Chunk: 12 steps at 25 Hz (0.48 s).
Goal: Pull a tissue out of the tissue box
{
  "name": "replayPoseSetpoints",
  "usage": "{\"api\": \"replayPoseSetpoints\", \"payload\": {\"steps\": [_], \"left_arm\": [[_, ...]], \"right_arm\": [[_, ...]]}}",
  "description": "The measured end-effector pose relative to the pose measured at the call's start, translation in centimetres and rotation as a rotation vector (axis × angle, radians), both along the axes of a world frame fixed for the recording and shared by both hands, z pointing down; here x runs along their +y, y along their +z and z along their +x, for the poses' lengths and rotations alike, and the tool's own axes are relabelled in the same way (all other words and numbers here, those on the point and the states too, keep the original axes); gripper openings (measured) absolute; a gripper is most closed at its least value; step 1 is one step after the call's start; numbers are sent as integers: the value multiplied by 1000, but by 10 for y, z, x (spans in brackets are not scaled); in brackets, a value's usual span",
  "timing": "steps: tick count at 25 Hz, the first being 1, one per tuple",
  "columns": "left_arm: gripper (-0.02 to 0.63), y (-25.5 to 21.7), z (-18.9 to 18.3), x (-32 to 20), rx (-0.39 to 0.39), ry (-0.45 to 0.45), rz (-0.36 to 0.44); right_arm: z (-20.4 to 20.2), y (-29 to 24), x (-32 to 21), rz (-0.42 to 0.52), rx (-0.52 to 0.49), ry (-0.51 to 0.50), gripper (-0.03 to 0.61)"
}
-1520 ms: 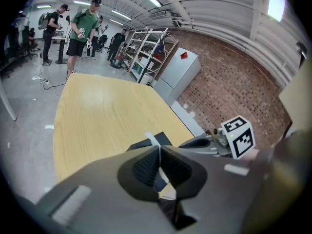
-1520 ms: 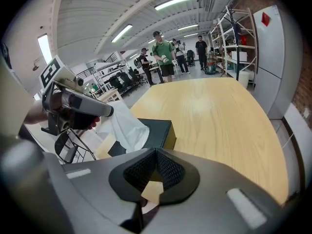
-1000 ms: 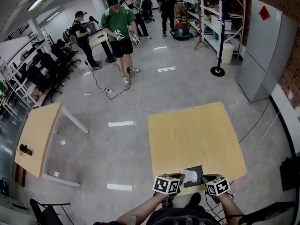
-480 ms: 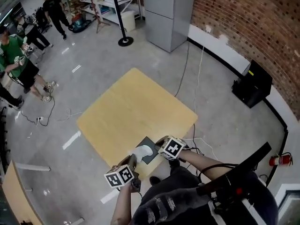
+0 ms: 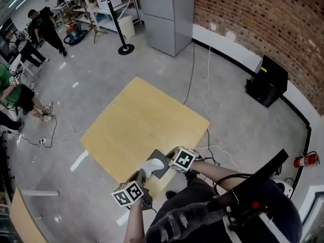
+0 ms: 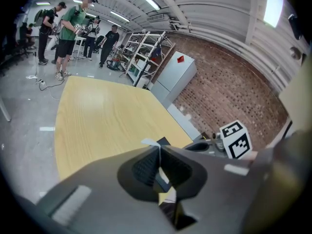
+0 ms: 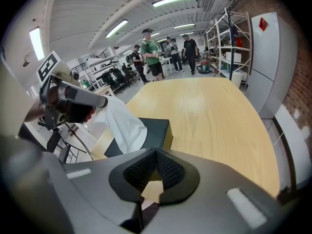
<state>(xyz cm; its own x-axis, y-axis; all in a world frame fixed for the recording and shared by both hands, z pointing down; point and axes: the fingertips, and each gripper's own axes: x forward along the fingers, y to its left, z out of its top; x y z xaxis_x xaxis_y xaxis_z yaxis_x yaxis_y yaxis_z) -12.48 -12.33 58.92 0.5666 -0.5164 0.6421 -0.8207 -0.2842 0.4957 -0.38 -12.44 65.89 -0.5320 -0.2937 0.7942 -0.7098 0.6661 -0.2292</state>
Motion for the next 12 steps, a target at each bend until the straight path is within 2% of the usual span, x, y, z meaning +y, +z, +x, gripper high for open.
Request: {"api": "replayPoseSetpoints", "payload": {"steps": [12], "left_arm": [[5, -8, -8, -7, 3, -42, 42]], "right_arm": [[2, 3, -3, 6, 2, -2, 0]]}}
